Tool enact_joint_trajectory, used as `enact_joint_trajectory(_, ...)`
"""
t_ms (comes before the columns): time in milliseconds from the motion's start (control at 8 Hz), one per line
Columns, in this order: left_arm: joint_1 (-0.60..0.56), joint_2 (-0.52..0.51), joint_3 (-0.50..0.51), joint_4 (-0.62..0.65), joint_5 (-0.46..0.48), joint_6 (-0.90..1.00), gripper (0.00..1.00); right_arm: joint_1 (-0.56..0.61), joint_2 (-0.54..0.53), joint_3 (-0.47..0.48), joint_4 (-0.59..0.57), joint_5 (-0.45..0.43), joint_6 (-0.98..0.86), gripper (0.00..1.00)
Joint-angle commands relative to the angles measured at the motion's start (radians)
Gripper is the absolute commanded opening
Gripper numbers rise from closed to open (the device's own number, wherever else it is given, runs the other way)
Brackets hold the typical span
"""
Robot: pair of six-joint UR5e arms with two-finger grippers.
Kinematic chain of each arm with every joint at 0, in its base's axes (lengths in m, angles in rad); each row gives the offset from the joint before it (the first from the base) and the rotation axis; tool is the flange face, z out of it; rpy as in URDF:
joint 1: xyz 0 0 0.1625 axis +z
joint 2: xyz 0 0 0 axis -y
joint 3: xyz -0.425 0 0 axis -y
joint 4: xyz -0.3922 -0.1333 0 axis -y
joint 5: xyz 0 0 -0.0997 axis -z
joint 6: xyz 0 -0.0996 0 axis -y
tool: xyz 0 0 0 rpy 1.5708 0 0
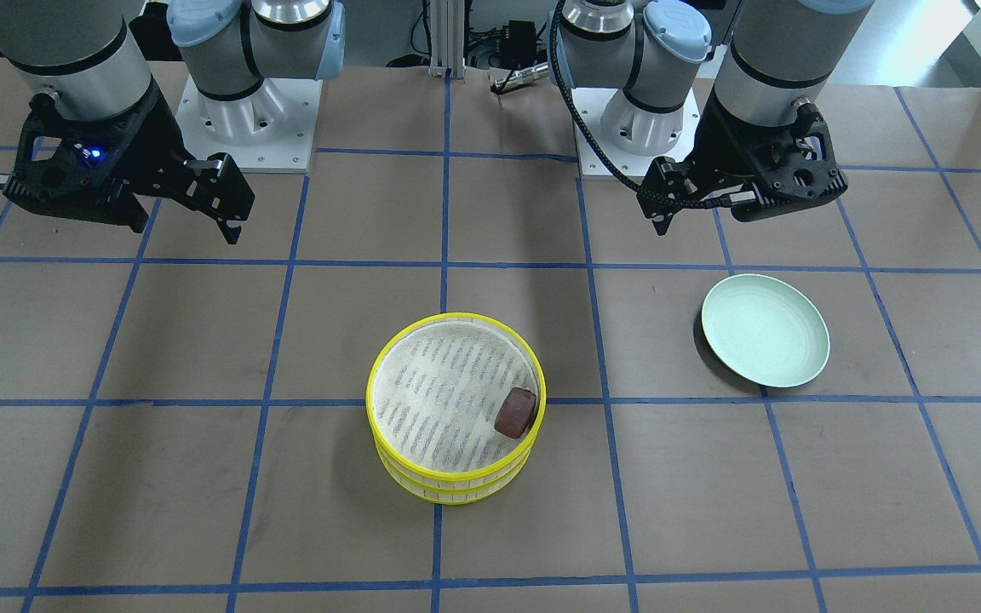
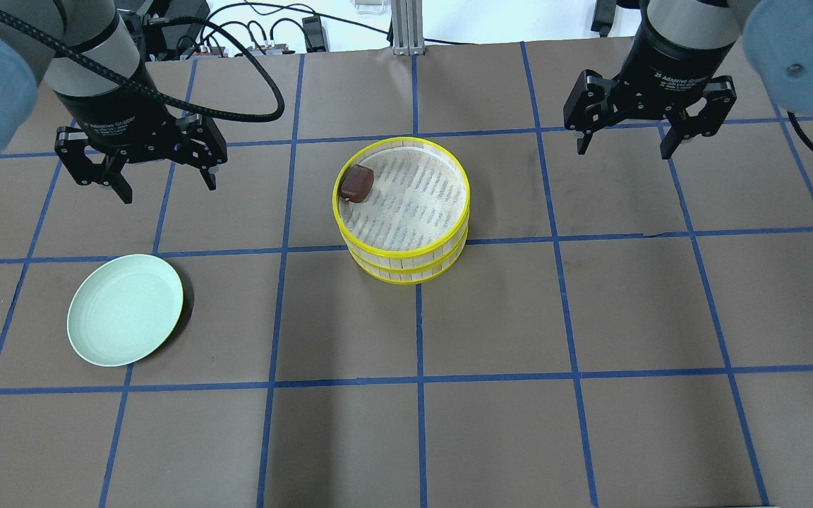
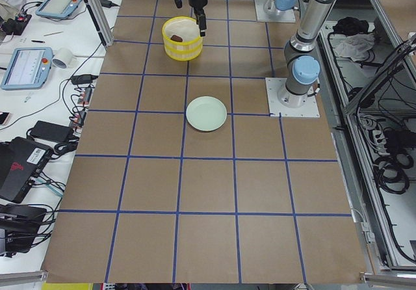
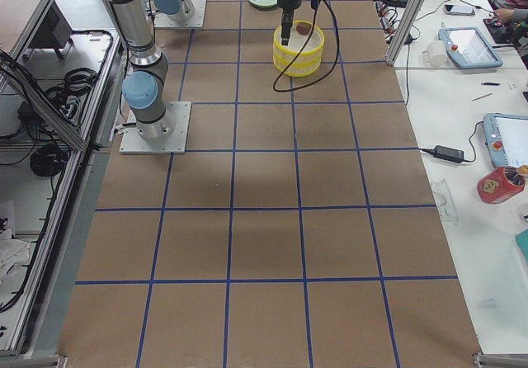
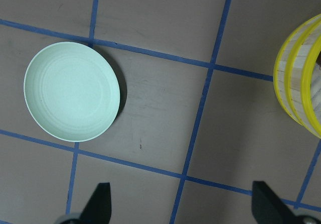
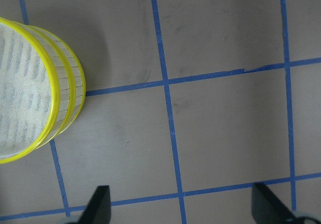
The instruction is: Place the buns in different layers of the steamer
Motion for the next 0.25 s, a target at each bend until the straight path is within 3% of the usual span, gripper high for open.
enact_joint_trajectory(0,-0.003,-0.002,0.000,-0.001,0.000,0.000,1.00,0.001,-0.001,0.001,-0.004,0.000,-0.001,1.00)
enact_joint_trajectory(125,-0.003,-0.002,0.000,-0.001,0.000,0.000,1.00,-0.001,0.000,0.001,-0.005,-0.002,-0.001,1.00)
